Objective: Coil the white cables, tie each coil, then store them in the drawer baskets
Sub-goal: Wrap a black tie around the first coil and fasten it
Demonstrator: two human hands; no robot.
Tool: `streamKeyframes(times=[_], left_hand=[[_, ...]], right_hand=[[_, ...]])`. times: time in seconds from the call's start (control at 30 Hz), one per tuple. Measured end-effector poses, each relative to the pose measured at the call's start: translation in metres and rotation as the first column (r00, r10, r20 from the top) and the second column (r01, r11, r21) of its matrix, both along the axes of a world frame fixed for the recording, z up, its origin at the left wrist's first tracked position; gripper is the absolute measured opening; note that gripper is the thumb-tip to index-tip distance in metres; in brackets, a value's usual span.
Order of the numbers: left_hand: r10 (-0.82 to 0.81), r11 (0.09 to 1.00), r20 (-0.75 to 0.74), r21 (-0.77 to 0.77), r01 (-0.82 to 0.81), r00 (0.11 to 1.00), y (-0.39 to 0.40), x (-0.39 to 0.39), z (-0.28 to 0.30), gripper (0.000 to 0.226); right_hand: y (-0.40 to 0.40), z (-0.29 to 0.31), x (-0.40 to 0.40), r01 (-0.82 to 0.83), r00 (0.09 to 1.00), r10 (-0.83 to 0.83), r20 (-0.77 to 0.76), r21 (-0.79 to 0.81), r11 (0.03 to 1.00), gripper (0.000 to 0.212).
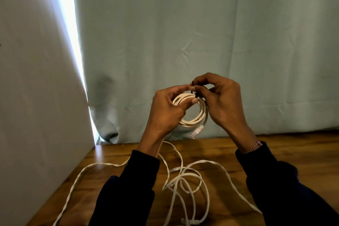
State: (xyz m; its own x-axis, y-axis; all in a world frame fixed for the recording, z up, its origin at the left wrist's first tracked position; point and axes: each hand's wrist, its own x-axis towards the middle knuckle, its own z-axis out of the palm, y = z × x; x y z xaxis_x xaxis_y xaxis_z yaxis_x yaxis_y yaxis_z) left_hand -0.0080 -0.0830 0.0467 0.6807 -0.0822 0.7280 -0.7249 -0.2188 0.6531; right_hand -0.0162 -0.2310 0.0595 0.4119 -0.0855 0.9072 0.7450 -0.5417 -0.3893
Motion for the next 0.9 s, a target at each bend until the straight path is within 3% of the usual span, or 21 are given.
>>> streamKeyframes(times=[0.27,0.4,0.7,0.9], left_hand=[[-0.03,0.993,-0.116,-0.121,0.016,0.993,0.004,0.0,0.004,0.021],[-0.057,0.983,-0.153,-0.18,0.029,0.987,-0.001,-0.003,0.005,0.019],[0.088,0.996,-0.079,-0.026,-0.09,0.993,-0.001,0.0,0.001,0.022],[-0.121,0.975,-0.205,-0.209,0.077,0.971,0.001,-0.004,0.005,0.018]], right_hand=[[-0.01,0.009,-0.004,0.035,0.997,-0.013,0.079,-0.272,0.962,0.007],[-0.015,0.011,-0.003,0.082,0.992,-0.045,0.118,-0.326,0.942,0.007],[-0.016,0.01,-0.007,0.022,0.999,-0.004,0.052,-0.353,0.935,0.012],[-0.021,0.013,-0.01,0.022,0.998,0.004,0.068,-0.375,0.927,0.017]])
